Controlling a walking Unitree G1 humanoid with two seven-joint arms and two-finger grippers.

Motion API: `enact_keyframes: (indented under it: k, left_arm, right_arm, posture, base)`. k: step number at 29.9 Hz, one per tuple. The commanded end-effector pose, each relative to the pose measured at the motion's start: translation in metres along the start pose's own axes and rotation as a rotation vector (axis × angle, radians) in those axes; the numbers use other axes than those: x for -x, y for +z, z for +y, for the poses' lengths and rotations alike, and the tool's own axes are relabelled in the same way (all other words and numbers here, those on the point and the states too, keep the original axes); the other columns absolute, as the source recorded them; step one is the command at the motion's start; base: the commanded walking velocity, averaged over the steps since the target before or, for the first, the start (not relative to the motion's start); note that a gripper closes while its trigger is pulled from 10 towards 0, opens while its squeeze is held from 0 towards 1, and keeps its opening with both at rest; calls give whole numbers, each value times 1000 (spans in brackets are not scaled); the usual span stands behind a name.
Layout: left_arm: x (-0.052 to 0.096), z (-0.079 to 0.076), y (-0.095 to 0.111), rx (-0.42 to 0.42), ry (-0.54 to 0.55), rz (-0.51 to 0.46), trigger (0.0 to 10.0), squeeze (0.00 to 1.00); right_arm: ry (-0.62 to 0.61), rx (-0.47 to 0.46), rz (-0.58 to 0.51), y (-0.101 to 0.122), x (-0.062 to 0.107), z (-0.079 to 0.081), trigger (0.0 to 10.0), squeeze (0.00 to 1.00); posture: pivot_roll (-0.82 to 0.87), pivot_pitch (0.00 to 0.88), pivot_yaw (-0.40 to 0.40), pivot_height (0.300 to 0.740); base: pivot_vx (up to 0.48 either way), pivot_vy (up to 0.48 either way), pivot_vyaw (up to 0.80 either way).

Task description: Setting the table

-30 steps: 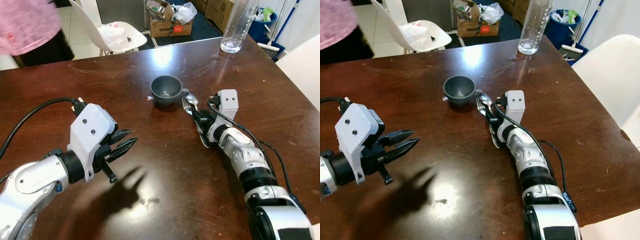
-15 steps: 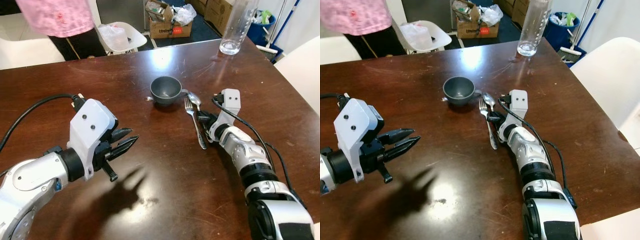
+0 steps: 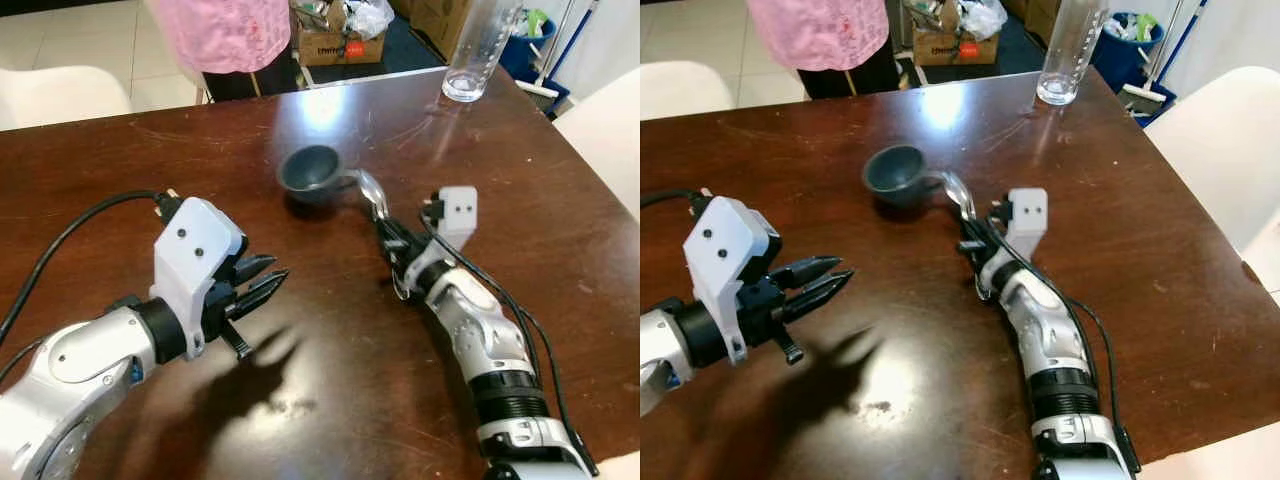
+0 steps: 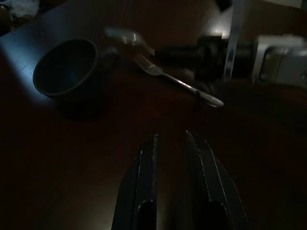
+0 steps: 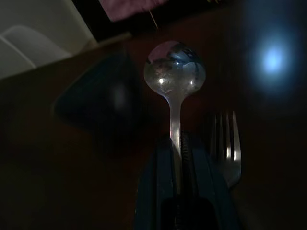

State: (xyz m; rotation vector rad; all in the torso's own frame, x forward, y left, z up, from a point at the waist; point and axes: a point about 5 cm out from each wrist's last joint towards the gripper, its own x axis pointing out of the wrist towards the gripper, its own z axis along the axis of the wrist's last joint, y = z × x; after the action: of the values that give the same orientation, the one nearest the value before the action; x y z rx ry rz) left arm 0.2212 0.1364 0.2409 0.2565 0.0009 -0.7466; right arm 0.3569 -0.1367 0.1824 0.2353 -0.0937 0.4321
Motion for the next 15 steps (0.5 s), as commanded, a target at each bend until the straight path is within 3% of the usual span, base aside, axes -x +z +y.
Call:
enact_keyframes:
  k: [1, 8, 15]
  left_arm:
    - [-6, -2, -5, 20, 13, -6, 10000, 0]
    - [-26, -5, -21, 80, 99, -7, 10000, 0]
    - [-42, 3, -40, 137, 238, 8, 10000, 0]
  right_arm:
    - [-39, 40, -95, 16, 10, 10, 10000, 0]
    - [-112, 95, -271, 44, 30, 36, 10000, 0]
    - [-203, 123, -307, 44, 43, 49, 10000, 0]
  posture:
    - [70, 165, 85, 740]
    - [16, 136, 71, 740]
    - [-39, 86, 61, 740]
  base:
    - [0, 0, 0]
    - [0, 0, 0]
    - [0, 0, 0]
